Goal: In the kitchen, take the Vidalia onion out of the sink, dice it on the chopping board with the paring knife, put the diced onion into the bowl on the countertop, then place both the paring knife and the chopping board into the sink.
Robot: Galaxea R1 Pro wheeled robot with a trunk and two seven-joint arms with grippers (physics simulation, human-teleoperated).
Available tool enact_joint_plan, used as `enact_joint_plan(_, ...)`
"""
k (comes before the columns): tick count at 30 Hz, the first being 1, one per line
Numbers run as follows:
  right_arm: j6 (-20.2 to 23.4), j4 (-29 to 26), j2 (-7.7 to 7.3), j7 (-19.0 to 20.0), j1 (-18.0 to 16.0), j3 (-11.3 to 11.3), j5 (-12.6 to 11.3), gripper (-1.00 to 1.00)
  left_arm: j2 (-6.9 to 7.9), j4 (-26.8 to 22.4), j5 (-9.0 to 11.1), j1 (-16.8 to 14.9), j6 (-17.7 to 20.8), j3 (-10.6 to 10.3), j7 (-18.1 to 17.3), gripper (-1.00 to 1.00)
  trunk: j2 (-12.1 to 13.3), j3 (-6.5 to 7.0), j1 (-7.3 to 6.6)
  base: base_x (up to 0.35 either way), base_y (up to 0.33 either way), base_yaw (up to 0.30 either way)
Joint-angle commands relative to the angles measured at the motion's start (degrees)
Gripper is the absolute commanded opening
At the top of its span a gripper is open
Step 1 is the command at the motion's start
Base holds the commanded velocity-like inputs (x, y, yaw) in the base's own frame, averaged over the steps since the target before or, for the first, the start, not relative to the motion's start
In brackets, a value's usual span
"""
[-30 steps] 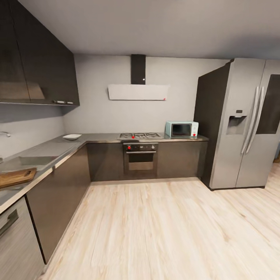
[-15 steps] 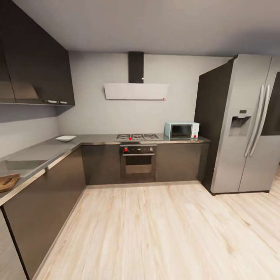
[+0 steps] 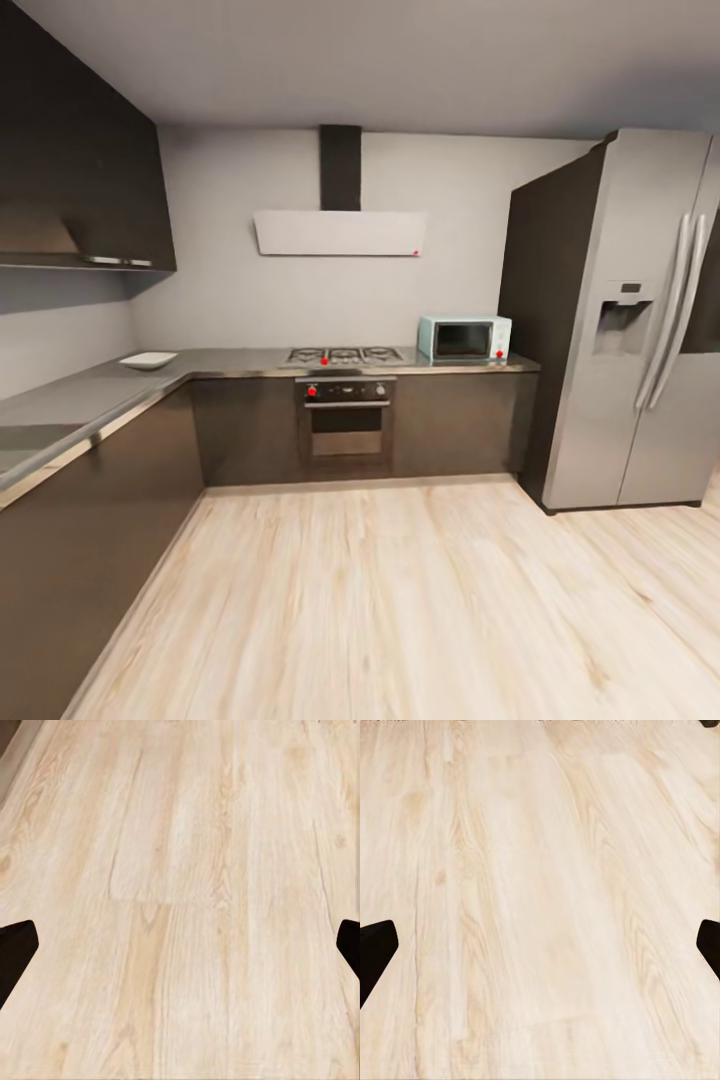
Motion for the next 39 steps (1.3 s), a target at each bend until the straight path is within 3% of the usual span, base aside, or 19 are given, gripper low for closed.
enact_joint_plan(1, -0.17, 0.05, 0.02, -0.17, -0.04, 0.01, 0.02, 1.00, 0.02, -0.08, 0.54, 0.02, -0.05, -0.15, 0.01, 1.00, -0.03, -0.05, 0.03, 0.291, -0.154, 0.000)
enact_joint_plan(39, -0.17, 0.05, 0.05, -0.17, -0.04, 0.09, 0.02, 1.00, 0.03, -0.08, 0.54, 0.02, -0.08, -0.09, 0.01, 1.00, -0.03, -0.05, 0.03, 0.284, -0.141, 0.000)
